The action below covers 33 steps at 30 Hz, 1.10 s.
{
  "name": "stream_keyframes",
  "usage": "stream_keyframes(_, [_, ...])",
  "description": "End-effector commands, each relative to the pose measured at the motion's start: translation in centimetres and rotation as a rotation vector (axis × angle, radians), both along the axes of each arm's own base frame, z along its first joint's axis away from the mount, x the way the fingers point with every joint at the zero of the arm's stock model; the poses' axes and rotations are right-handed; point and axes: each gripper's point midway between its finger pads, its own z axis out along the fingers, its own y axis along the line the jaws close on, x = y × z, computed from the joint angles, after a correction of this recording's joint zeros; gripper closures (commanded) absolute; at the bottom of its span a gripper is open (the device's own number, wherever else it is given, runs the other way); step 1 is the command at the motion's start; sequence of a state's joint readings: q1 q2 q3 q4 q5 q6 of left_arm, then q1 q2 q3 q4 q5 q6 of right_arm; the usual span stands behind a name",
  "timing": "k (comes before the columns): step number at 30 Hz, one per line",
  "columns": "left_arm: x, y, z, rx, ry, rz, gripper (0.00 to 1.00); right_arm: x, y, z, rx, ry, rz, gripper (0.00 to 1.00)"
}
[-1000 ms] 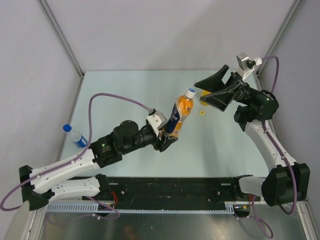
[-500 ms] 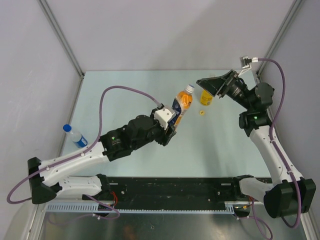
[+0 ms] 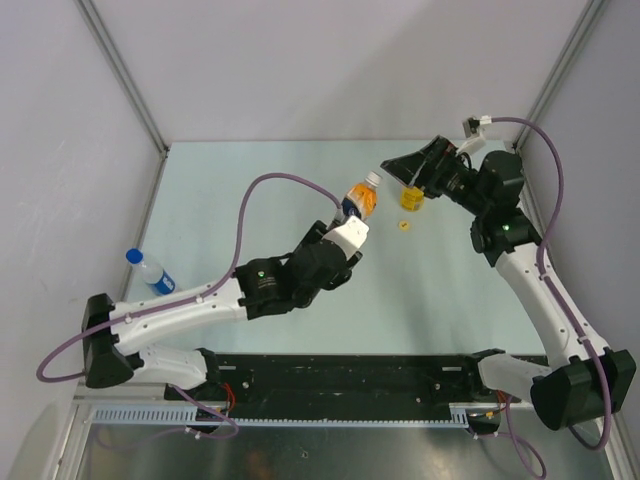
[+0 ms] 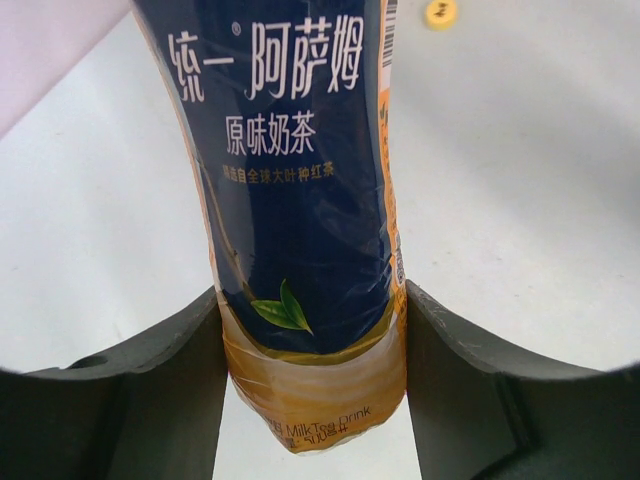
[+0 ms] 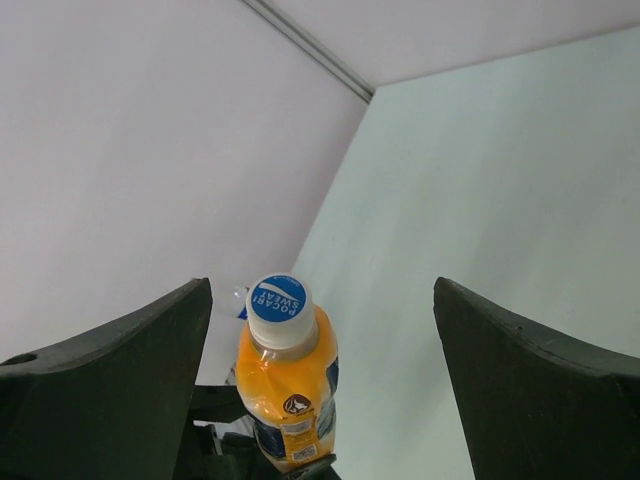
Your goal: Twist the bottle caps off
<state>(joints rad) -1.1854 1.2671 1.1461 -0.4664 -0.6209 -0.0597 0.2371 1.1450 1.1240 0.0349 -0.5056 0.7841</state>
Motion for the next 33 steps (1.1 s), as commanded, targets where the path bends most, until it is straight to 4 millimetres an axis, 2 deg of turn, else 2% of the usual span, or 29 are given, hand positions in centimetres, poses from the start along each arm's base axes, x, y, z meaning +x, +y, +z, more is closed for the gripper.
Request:
stream_keyframes(1, [1.3, 1.4, 2.3, 0.056, -0.110, 0.139, 1.00, 0.4, 0.8, 0.5, -0.064, -0.006, -0.033, 0.05])
stream_keyframes(6, [1.3, 1.3, 2.1, 0.090, -0.124, 0.158, 1.00, 0.8, 2.2, -0.4, -0.089, 0.018, -0.021, 0.10])
stream_keyframes(12, [1.2, 0.9, 1.4, 0.118, -0.117, 0.150, 1.00, 0.7, 3.4, -0.5, -0.100, 0.015, -0.014, 0.20])
stream_keyframes(19, [1.1, 0.5, 1.0, 0.127, -0.109, 0.139, 1.00, 0.7, 4.1, -0.8, -0.092, 0.024, 0.012, 0.38])
stream_keyframes(23, [1.0, 0.3, 0.6, 0.137, -0.101, 0.130, 1.00, 0.8, 4.3, -0.8, -0.090, 0.023, 0.016, 0.53])
stream_keyframes(29, [1.0, 0.3, 0.4, 0.143, -0.097, 0.129, 1.00, 0.6, 4.3, -0.9, -0.094, 0.022, 0.020, 0.91])
stream_keyframes(31, [1.0, 0.3, 0.4, 0.142, -0.097, 0.128, 1.00, 0.5, 4.2, -0.8, -0.102, 0.014, 0.023, 0.98])
stream_keyframes(33, [1.0, 0.4, 0.3, 0.149, -0.097, 0.128, 1.00, 0.3, 4.2, -0.6, -0.108, -0.002, 0.029, 0.99])
